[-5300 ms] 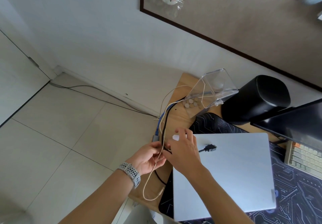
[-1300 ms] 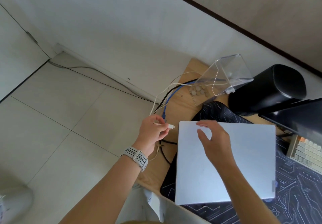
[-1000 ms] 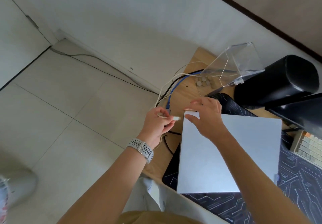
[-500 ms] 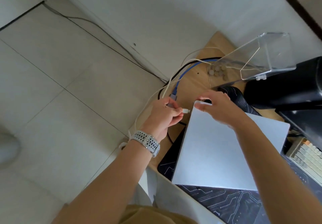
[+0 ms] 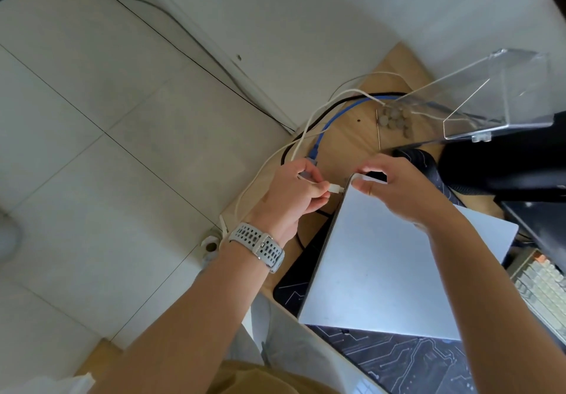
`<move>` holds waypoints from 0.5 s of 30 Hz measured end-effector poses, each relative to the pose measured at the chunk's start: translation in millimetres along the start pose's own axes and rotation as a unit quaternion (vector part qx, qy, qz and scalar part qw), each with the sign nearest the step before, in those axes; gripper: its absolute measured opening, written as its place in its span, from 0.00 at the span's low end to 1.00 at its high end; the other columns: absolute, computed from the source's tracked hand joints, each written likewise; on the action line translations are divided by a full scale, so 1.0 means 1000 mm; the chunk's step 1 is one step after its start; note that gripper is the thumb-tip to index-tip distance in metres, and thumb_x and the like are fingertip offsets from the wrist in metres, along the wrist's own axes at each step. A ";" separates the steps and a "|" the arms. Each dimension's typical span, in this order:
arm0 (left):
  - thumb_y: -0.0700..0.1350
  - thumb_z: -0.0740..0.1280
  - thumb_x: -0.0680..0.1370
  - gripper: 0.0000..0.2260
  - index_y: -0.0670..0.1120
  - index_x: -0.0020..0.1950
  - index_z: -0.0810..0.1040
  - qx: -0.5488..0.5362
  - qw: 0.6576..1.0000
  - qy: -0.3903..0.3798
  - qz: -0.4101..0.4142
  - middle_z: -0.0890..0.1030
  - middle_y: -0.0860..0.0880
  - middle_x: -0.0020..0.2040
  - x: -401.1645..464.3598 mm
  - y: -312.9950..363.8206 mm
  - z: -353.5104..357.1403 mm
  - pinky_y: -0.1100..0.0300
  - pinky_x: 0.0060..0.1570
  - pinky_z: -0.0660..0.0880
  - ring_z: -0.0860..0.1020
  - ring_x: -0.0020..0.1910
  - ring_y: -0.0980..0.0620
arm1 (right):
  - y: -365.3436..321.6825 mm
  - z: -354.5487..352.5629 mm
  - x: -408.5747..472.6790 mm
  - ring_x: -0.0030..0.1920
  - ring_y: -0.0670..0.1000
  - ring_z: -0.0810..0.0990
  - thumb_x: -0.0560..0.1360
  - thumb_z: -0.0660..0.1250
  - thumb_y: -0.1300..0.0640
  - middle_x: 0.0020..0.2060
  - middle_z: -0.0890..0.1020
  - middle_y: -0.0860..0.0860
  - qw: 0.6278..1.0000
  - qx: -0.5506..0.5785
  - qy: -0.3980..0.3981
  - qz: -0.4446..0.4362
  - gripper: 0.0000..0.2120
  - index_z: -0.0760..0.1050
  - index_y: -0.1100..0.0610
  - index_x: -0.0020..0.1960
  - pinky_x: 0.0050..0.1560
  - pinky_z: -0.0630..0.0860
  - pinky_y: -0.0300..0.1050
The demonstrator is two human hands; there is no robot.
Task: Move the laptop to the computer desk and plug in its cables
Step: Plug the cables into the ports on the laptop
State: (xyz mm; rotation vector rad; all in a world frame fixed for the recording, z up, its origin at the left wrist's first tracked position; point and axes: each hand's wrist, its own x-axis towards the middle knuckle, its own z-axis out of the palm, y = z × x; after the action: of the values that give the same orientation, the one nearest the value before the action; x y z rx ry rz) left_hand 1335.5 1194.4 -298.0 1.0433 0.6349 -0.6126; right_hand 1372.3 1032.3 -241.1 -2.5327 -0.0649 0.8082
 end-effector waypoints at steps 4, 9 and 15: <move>0.30 0.69 0.73 0.05 0.38 0.41 0.76 0.011 1.000 -0.003 0.023 0.78 0.42 0.40 0.001 -0.004 -0.002 0.57 0.43 0.81 0.81 0.39 0.49 | 0.003 -0.001 0.003 0.56 0.45 0.75 0.75 0.68 0.49 0.44 0.76 0.32 1.000 -0.008 -0.003 -0.007 0.08 0.74 0.37 0.40 0.69 0.60 0.64; 0.31 0.70 0.72 0.06 0.39 0.40 0.75 0.031 0.998 -0.009 0.048 0.78 0.41 0.41 0.004 -0.009 -0.005 0.59 0.41 0.81 0.81 0.37 0.50 | 0.010 -0.002 0.008 0.57 0.45 0.76 0.75 0.67 0.48 0.48 0.79 0.37 1.000 -0.008 -0.017 -0.009 0.02 0.78 0.42 0.47 0.68 0.63 0.61; 0.31 0.70 0.72 0.07 0.40 0.38 0.75 0.001 0.999 -0.020 0.035 0.79 0.42 0.38 0.003 -0.008 -0.006 0.58 0.41 0.81 0.81 0.36 0.51 | 0.011 -0.001 0.006 0.55 0.38 0.75 0.75 0.67 0.50 0.48 0.81 0.39 1.000 0.011 -0.019 -0.011 0.06 0.80 0.48 0.50 0.66 0.68 0.53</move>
State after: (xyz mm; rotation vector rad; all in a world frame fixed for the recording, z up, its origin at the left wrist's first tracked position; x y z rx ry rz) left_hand 1330.9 1196.1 -307.1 1.0482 0.5605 -0.5729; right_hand 1377.1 1023.3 -248.4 -2.4908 -0.0949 0.8450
